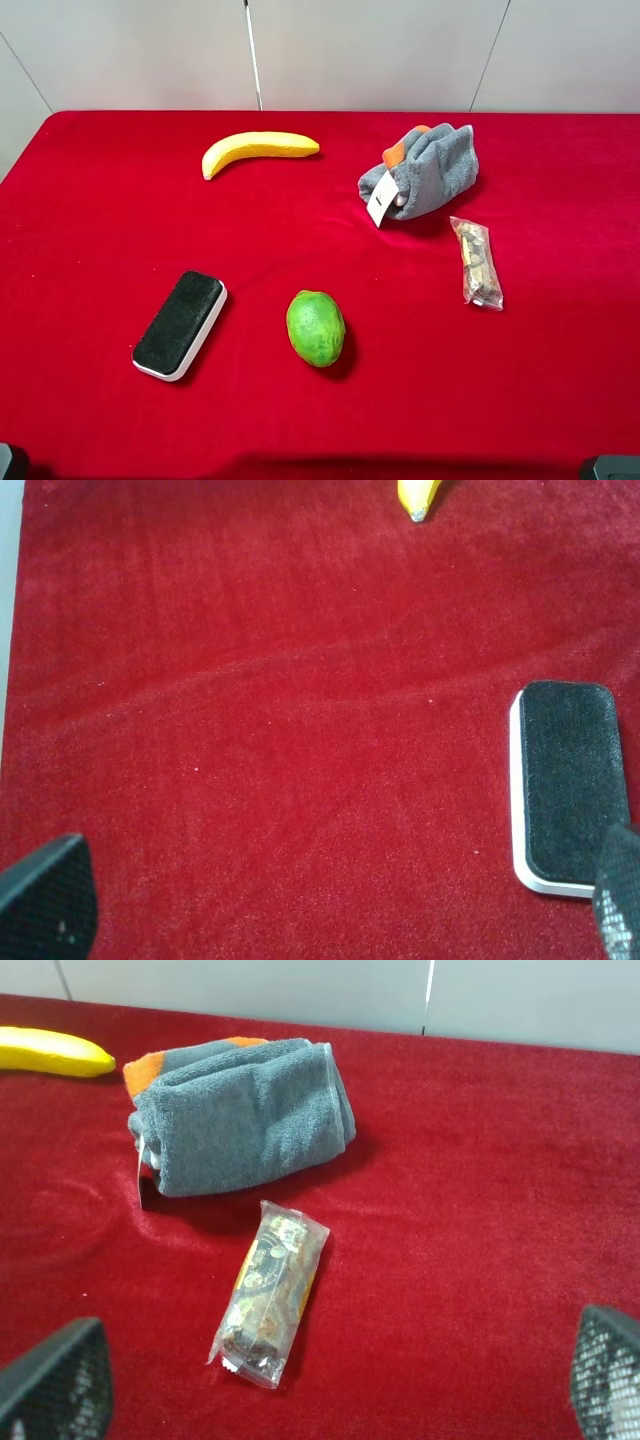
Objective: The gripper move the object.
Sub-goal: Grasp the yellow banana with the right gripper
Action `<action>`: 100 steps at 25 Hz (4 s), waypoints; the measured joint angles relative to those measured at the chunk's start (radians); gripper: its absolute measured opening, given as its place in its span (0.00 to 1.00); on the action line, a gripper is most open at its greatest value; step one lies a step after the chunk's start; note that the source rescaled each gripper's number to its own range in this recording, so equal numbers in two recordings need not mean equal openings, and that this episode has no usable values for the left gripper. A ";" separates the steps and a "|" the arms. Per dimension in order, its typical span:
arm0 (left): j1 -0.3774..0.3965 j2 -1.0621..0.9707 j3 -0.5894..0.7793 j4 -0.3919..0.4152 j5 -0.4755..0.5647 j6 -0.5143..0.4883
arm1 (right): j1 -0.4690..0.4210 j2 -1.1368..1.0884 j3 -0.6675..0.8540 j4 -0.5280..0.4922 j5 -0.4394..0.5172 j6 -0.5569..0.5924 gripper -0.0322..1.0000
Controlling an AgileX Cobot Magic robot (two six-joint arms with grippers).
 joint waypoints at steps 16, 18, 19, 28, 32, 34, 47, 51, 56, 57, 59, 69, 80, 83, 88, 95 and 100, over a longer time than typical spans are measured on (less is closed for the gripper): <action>0.000 0.000 0.000 0.000 0.000 0.000 | 0.000 0.000 0.000 0.000 0.001 0.000 1.00; 0.000 0.000 0.000 0.000 0.000 0.000 | 0.000 0.000 0.000 0.000 0.001 0.000 1.00; 0.000 0.000 0.000 0.000 0.000 0.000 | 0.000 0.000 0.000 0.000 0.001 0.000 1.00; 0.000 0.000 0.000 0.000 0.000 0.000 | 0.000 0.000 0.000 0.000 0.001 0.000 1.00; 0.000 0.000 0.000 0.000 0.000 0.000 | 0.000 0.000 0.000 0.000 0.000 0.000 1.00; 0.000 0.000 0.000 0.000 0.000 0.000 | 0.000 0.000 0.000 0.000 0.000 0.000 1.00; 0.000 0.000 0.000 0.000 0.000 0.000 | 0.000 0.000 0.000 0.000 0.000 0.000 1.00; 0.000 0.000 0.000 0.000 0.000 0.000 | 0.000 0.000 0.000 0.000 0.000 0.000 1.00; 0.000 0.000 0.000 0.000 0.000 0.000 | 0.000 0.000 0.000 0.001 0.001 0.000 1.00; 0.000 0.000 0.000 0.000 0.000 0.000 | 0.000 0.007 -0.002 0.001 0.001 0.000 1.00; 0.000 0.000 0.000 0.000 0.000 0.000 | 0.000 0.040 -0.013 0.003 0.001 0.000 1.00; 0.000 0.000 0.000 0.000 0.000 0.000 | 0.000 0.279 -0.142 0.004 -0.002 0.000 1.00; 0.000 0.000 0.000 0.000 0.000 0.000 | 0.144 0.552 -0.287 -0.013 -0.005 0.000 1.00; 0.000 0.000 0.000 0.000 0.000 0.000 | 0.196 0.642 -0.341 -0.033 -0.006 0.000 1.00; 0.000 0.000 0.000 0.000 0.000 0.000 | 0.290 0.799 -0.436 -0.069 -0.006 0.000 1.00; 0.000 0.000 0.000 0.000 0.000 0.000 | 0.378 1.040 -0.607 -0.093 0.008 -0.024 1.00; 0.000 0.000 0.000 0.000 0.000 0.000 | 0.386 1.220 -0.747 -0.095 0.034 -0.100 1.00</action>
